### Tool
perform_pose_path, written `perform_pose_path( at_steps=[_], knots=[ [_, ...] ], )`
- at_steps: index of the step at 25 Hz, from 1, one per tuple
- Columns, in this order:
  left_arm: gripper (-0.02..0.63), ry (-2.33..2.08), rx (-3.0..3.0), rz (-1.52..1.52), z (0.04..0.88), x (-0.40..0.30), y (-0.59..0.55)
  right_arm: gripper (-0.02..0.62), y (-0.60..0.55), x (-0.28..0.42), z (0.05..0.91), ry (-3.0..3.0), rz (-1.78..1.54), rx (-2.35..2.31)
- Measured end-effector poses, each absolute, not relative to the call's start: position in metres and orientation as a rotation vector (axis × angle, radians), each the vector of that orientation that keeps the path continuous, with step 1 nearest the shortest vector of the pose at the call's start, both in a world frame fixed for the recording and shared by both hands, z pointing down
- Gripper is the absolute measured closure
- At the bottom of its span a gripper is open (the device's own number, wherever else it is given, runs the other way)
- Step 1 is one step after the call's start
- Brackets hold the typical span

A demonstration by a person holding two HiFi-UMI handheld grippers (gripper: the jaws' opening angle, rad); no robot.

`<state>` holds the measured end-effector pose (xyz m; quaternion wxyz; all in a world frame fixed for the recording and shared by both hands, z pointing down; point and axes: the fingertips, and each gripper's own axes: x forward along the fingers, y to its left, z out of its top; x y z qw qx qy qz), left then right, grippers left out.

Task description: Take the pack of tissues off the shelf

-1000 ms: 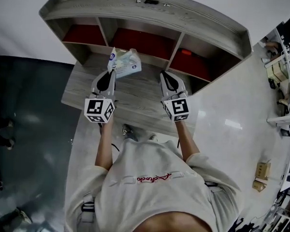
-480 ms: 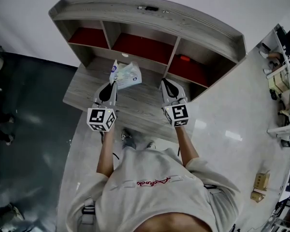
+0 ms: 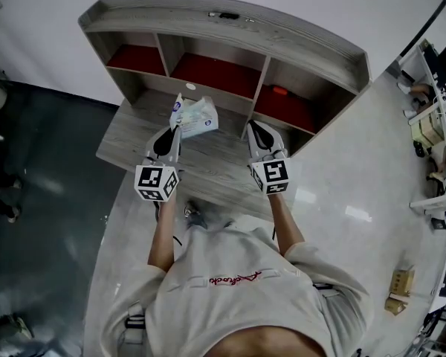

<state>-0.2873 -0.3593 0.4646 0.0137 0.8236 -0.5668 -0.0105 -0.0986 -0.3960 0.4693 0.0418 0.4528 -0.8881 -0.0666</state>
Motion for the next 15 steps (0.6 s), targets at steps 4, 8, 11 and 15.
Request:
perform_pose_path(
  at_steps=[4,8,11,15],
  knots=[
    [0.594,-1.770,2.558,-0.036,0.465,-0.288,-0.358,0.594,-0.394,-0.097,0.470,-2.722,-0.194,1.389],
    [0.594,-1.776,2.547,-0.033,0.468,-0.288,-0.355,0.594,-0.389,-0.096,0.473,-2.724,-0.178,1.389],
    [0.594,-1.773,2.550,-0.033,0.469,-0.287,-0.353,0.594,-0.385,-0.095,0.476,-2.720,-0.174,1.391],
    [0.594,-1.770,2.551,-0.035,0.470,-0.285,-0.351,0.594,-0.384,-0.094,0.477,-2.720,-0.174,1.391]
  ],
)
